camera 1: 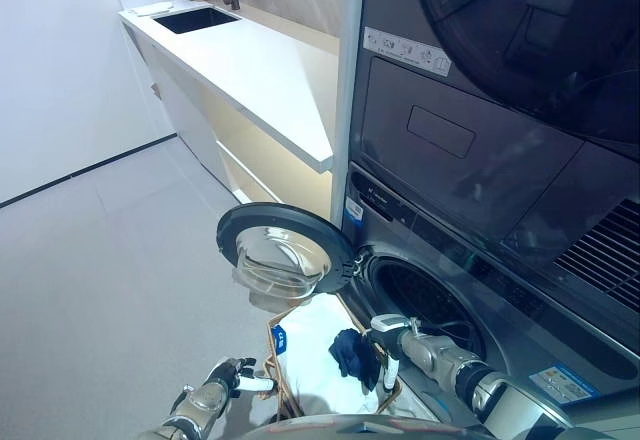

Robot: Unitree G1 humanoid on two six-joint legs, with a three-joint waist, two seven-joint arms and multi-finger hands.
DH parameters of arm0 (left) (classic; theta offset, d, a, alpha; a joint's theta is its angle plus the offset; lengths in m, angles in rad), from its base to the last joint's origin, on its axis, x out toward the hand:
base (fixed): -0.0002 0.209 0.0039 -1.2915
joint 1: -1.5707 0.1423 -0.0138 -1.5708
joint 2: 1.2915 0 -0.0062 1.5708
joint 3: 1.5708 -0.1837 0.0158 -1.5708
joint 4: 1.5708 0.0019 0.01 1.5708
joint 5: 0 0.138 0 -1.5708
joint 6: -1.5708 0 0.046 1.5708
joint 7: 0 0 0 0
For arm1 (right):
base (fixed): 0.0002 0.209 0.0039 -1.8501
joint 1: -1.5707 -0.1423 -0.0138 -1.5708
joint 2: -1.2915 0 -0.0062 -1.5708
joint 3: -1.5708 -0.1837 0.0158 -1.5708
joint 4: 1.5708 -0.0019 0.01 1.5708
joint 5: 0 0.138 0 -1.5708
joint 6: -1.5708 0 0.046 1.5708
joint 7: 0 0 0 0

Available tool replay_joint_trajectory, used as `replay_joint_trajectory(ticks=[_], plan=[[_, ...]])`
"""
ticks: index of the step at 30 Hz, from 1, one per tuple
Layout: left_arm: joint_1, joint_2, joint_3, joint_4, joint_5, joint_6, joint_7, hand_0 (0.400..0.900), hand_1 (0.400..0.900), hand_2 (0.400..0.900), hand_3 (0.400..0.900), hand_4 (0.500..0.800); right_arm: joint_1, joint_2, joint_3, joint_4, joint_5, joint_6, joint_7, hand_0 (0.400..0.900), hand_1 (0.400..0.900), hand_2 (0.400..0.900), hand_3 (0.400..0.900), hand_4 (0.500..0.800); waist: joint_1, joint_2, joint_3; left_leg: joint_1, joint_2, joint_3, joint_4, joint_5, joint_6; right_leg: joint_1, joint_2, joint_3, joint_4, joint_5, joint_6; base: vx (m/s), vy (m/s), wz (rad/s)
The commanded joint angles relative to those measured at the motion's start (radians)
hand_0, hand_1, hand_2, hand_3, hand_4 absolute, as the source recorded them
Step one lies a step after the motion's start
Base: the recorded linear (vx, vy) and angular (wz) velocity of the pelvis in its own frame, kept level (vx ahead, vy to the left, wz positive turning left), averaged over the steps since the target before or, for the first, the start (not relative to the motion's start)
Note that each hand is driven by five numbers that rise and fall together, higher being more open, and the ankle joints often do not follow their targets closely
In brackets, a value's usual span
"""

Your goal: Put the clothes in the basket into the washing machine.

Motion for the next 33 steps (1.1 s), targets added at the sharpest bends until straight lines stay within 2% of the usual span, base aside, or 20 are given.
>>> replay_joint_trajectory(ticks=[1,22,33], plan=[[-0.087,0.015,0.016,0.056,-0.008,-0.045,0.026,0.9,0.9,0.9,0.9,0.8,-0.077,0.015,0.027,0.028,0.011,-0.005,-0.05,0.9,0.9,0.9,0.9,0.8,-0.006,-0.062,-0.018,0.012,-0.054,0.013,0.003,-0.092,0.045,-0.061,-0.031,0.029,0.005,0.055,0.028,0.0,0.0,0.0],[-0.06,0.007,0.032,0.089,-0.01,-0.039,0.024,0.9,0.9,0.9,0.9,0.8,-0.056,0.007,0.012,0.045,0.001,0.002,-0.073,0.9,0.9,0.9,0.9,0.8,-0.006,-0.061,-0.006,0.005,-0.054,0.01,0.002,-0.09,0.045,-0.069,-0.029,0.028,0.005,0.057,0.028,0.0,0.0,0.0],[-0.074,0.015,0.03,0.071,-0.032,-0.047,0.054,0.9,0.9,0.9,0.9,0.8,-0.121,-0.066,0.024,0.02,-0.002,0.009,-0.091,0.9,0.9,0.9,0.9,0.8,0.003,-0.045,0.062,-0.07,-0.066,0.011,0.008,-0.066,0.049,-0.142,-0.038,0.028,0.01,0.081,0.035,-0.01,0.0,0.01]])
